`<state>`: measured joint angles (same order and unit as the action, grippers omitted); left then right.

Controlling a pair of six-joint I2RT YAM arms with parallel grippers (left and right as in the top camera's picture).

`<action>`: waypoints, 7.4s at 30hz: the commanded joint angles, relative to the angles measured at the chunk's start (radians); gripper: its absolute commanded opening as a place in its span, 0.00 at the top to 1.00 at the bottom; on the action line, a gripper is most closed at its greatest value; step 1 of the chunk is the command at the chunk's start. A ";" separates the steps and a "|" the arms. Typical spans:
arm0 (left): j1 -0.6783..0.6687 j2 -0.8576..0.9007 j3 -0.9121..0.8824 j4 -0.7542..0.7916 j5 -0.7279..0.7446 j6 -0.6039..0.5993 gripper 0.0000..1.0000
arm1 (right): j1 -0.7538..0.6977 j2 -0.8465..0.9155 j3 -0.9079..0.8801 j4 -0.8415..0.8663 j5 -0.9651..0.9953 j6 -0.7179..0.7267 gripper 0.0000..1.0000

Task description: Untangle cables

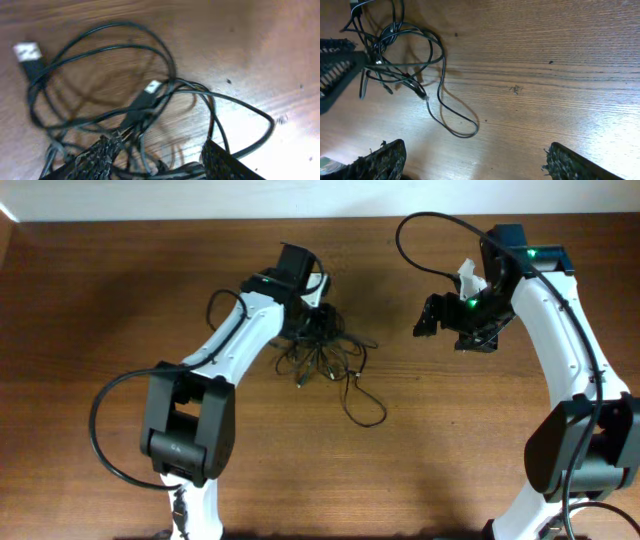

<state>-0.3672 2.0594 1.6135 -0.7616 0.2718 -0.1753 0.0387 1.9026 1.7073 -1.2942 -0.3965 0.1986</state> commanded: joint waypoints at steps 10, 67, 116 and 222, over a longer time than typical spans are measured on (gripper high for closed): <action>-0.052 0.062 -0.010 -0.182 -0.006 0.229 0.73 | 0.000 -0.022 0.021 0.000 0.016 -0.012 0.09; 0.254 0.143 0.809 -0.471 0.768 0.124 1.00 | 0.153 0.062 -0.183 0.465 -0.077 0.413 0.96; 0.028 -0.371 0.230 -0.599 -0.151 0.155 0.50 | -0.125 -0.284 -0.079 0.011 -0.002 0.014 0.01; 0.414 -0.126 0.240 -0.269 -0.551 -0.008 1.00 | -0.114 -0.265 0.383 -0.263 0.198 -0.137 0.96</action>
<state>0.0273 1.9469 1.8435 -1.0325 -0.1013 -0.2306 -0.0292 1.6592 2.0247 -1.5177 -0.3443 0.0738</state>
